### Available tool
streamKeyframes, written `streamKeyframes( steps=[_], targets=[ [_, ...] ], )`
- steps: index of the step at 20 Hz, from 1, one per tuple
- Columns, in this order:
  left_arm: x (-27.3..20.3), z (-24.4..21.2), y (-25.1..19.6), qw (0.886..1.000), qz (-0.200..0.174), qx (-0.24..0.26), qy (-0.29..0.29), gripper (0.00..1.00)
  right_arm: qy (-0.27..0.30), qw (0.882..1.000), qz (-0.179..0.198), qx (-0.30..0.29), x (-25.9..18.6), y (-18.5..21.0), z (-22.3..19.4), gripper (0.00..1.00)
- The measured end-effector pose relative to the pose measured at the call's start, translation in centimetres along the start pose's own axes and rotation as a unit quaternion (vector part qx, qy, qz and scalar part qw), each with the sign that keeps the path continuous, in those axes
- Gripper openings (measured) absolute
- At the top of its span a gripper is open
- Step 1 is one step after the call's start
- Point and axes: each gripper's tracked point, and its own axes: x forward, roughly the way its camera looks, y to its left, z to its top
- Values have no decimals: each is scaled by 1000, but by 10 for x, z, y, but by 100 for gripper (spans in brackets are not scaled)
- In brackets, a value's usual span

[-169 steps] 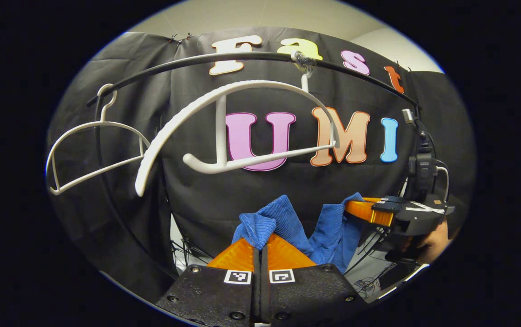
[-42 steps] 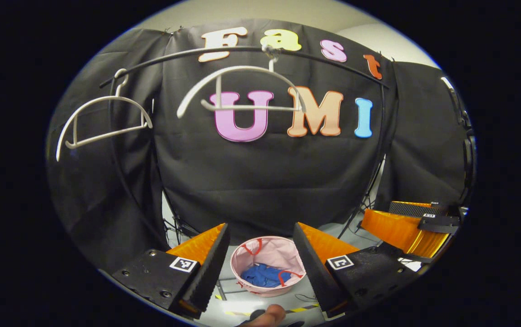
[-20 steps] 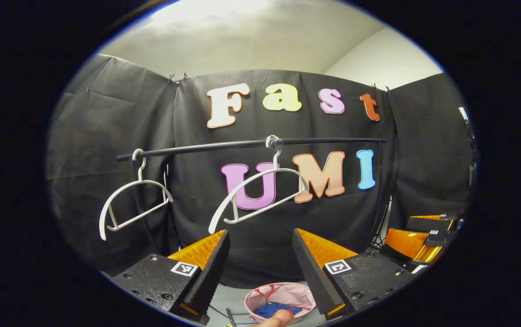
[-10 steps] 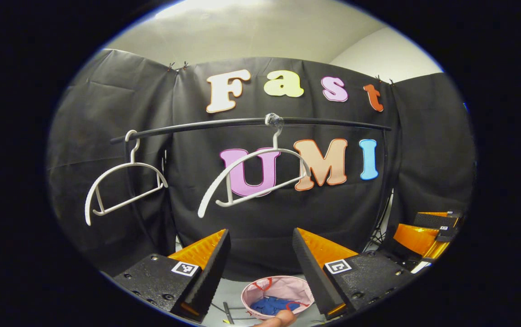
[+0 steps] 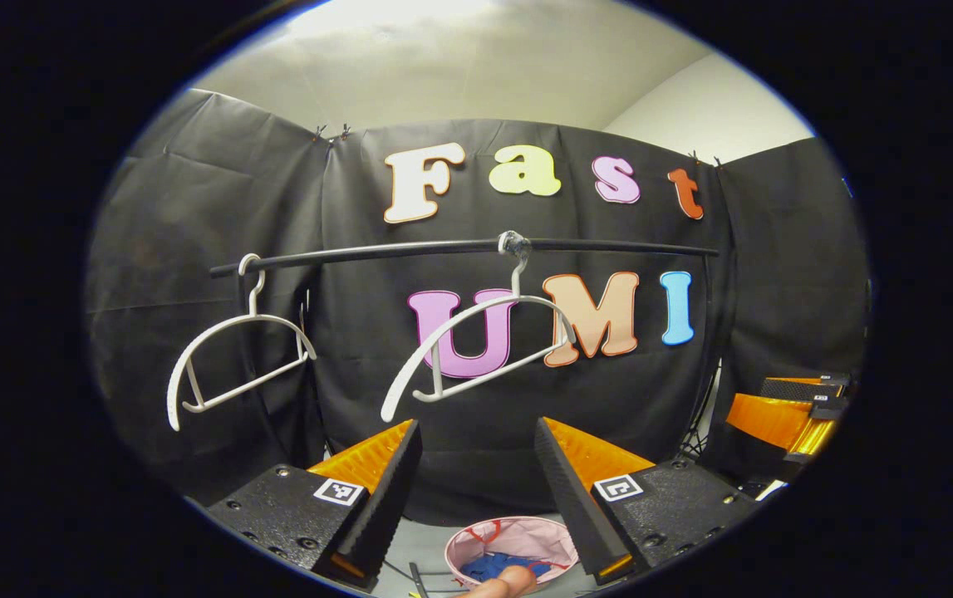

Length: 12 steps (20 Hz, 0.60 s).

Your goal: Grasp the clothes on the hanger with both hands and then place them into the laundry hamper below.

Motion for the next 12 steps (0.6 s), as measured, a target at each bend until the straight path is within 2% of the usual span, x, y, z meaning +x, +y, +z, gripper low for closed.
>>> streamKeyframes(
  steps=[4,9,11,12],
  targets=[
    [-1,4,6,1000,4,-9,-2,84,-9,1000,10,2,2,8,9,99],
    [0,-8,12,1000,7,-4,10,87,-3,1000,7,-7,2,6,1,99],
    [0,-12,12,1000,5,-4,16,84,-3,1000,2,-11,-2,3,-1,99],
    [0,-13,11,1000,3,-3,18,87,-1,1000,-1,-12,-3,2,-2,99]
  ],
)
